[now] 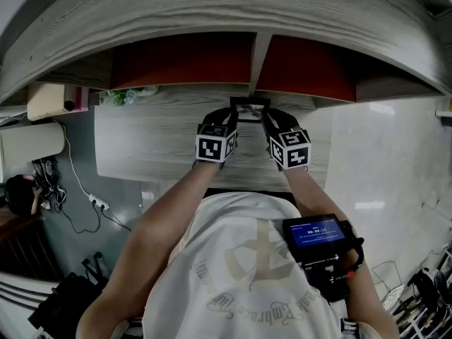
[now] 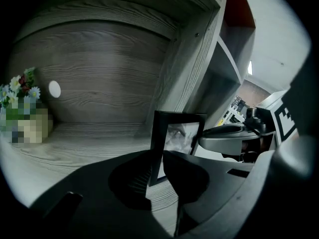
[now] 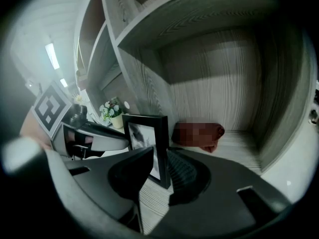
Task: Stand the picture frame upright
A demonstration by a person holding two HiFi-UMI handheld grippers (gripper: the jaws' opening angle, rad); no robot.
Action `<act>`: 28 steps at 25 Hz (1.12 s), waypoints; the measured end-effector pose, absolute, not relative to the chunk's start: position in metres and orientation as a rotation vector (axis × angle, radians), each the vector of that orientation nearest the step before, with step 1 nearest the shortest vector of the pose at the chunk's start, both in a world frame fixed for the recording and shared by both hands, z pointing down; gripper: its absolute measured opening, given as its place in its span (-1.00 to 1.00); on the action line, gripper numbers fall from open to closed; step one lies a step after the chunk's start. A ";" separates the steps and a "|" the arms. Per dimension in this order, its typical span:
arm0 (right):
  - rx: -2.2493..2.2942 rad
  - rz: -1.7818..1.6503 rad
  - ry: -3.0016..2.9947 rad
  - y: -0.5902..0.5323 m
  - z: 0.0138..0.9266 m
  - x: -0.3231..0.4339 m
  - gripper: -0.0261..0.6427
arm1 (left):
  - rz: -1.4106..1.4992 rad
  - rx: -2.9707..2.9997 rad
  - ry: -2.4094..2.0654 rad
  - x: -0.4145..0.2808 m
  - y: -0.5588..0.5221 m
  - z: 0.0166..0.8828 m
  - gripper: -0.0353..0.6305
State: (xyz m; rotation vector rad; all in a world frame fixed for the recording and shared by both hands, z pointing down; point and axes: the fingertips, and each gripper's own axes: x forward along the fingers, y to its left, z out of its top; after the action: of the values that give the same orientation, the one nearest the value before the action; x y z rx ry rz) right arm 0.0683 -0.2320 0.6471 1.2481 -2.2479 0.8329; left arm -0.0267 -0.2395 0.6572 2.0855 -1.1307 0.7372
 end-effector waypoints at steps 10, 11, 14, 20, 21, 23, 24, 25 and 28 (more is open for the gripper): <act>1.261 0.813 -2.278 -0.242 0.643 0.067 -0.66 | 0.719 2.092 -1.146 -0.028 -0.248 0.656 -0.69; 1.261 0.812 -2.279 -0.243 0.643 0.067 -0.66 | 0.718 2.093 -1.148 -0.028 -0.249 0.655 -0.69; 1.259 0.803 -2.283 -0.246 0.641 0.068 -0.66 | 0.719 2.095 -1.153 -0.027 -0.251 0.654 -0.69; 1.247 0.793 -2.278 -0.248 0.642 0.068 -0.63 | 0.691 2.094 -1.134 -0.026 -0.252 0.654 -0.67; 1.245 0.794 -2.274 -0.247 0.643 0.069 -0.62 | 0.685 2.092 -1.131 -0.025 -0.253 0.654 -0.67; 1.247 0.796 -2.271 -0.248 0.644 0.069 -0.62 | 0.675 2.084 -1.127 -0.025 -0.255 0.655 -0.66; 1.249 0.798 -2.273 -0.249 0.644 0.069 -0.62 | 0.669 2.077 -1.127 -0.026 -0.256 0.655 -0.65; 1.251 0.800 -2.275 -0.249 0.644 0.069 -0.59 | 0.662 2.070 -1.128 -0.026 -0.257 0.656 -0.63; 1.259 0.805 -2.278 -0.250 0.644 0.072 -0.55 | 0.648 2.056 -1.132 -0.027 -0.257 0.656 -0.57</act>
State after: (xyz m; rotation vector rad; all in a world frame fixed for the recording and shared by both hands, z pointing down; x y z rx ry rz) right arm 0.0723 -0.2497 0.6440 1.2587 -2.2775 0.8054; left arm -0.0270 -0.2572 0.6561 2.0564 -1.1324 0.6484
